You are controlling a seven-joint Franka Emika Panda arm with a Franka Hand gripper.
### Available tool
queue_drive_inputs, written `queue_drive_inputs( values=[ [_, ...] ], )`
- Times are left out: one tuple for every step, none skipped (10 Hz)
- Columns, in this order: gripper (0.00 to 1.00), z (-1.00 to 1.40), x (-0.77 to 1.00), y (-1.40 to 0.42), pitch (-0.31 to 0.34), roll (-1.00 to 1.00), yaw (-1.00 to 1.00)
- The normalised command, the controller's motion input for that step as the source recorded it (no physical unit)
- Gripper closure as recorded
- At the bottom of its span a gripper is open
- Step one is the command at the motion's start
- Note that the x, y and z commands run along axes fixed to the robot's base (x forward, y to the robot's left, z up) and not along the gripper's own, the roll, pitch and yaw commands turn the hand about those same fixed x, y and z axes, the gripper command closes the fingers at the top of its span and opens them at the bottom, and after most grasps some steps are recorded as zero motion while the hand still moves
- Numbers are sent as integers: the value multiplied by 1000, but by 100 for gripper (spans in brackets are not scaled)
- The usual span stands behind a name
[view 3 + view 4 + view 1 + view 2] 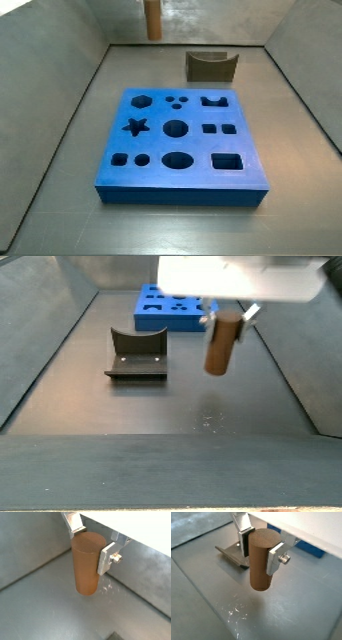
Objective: Pick up the round object. Move up. Move to above the board. Insert the round object.
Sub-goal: Move to above the board.
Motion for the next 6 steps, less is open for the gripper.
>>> queue_drive_inputs(
  values=[
    [100, 1000, -320, 131, 19, -70, -59],
    [100, 1000, -313, 129, 28, -51, -61],
    [100, 1000, -302, 124, 25, -17, -61],
    [100, 1000, -293, 120, 29, 8, -59],
    [100, 1000, -280, 113, 31, 26, -56],
    [100, 1000, -273, 110, 30, 27, -56]
  ],
)
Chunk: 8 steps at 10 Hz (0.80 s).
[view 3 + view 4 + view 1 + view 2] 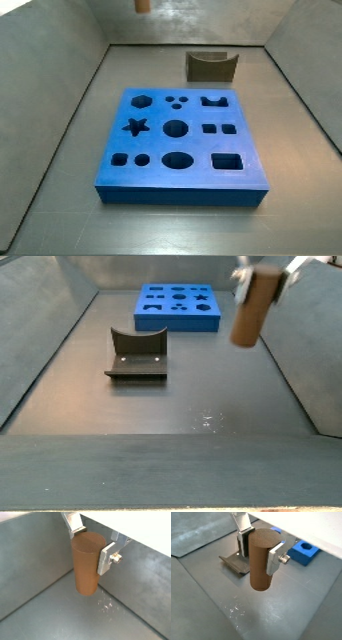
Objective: Pick up the round object. Move up. Move to above the board. Insert the round object.
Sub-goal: Move to above the board.
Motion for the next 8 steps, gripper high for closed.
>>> queue_drive_inputs(
  values=[
    [100, 1000, -258, 106, 30, 24, -56],
    [100, 1000, -248, 102, 35, 18, -55],
    [100, 1000, -235, 98, 40, 6, -49],
    [100, 1000, -221, 97, 55, 0, -49],
    [100, 1000, -195, 96, 81, -9, -50],
    [100, 1000, -170, 94, 103, -17, -53],
    [100, 1000, -136, 92, 126, -29, -53],
    [100, 948, -106, 82, 126, -36, -53]
  ],
)
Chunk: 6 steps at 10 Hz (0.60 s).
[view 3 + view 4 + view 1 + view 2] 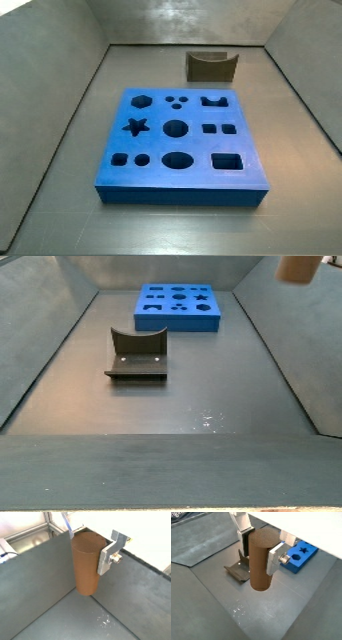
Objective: Pick up the round object. Move up. Move to above the board. Insert the round object.
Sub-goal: Move to above the board.
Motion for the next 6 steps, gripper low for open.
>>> queue_drive_inputs(
  values=[
    [100, 845, -81, 71, 128, -40, -54],
    [100, 643, -42, 55, 131, -42, -56],
    [100, 438, -21, 43, 139, -41, -60],
    [100, 287, -11, 33, 140, -36, -65],
    [100, 188, -7, 28, 141, -35, -66],
    [100, -416, 309, -1000, 781, 17, -224]
  ],
)
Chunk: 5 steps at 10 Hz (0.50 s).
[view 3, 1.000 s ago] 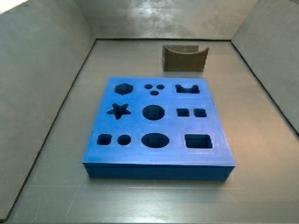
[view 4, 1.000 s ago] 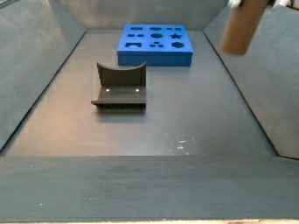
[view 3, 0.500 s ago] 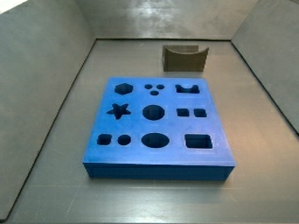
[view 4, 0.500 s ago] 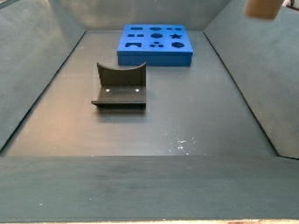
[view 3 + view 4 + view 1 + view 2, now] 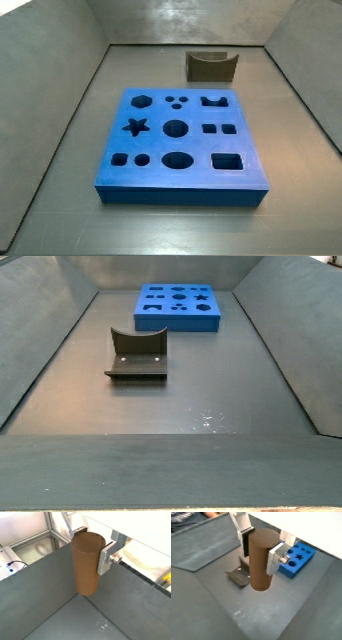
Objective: Pick up the round object. Move up. Move to above the board. Insert the round object.
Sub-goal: Move to above the board.
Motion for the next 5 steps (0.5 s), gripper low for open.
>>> queue_drive_inputs(
  values=[
    [100, -417, 314, -1000, 719, 54, -175],
    [100, -416, 322, -1000, 560, 42, -53],
    [100, -415, 323, -1000, 351, -61, -37],
    [100, -411, 326, -1000, 232, -40, -7],
    [100, -412, 329, -1000, 167, -6, 4]
  ],
)
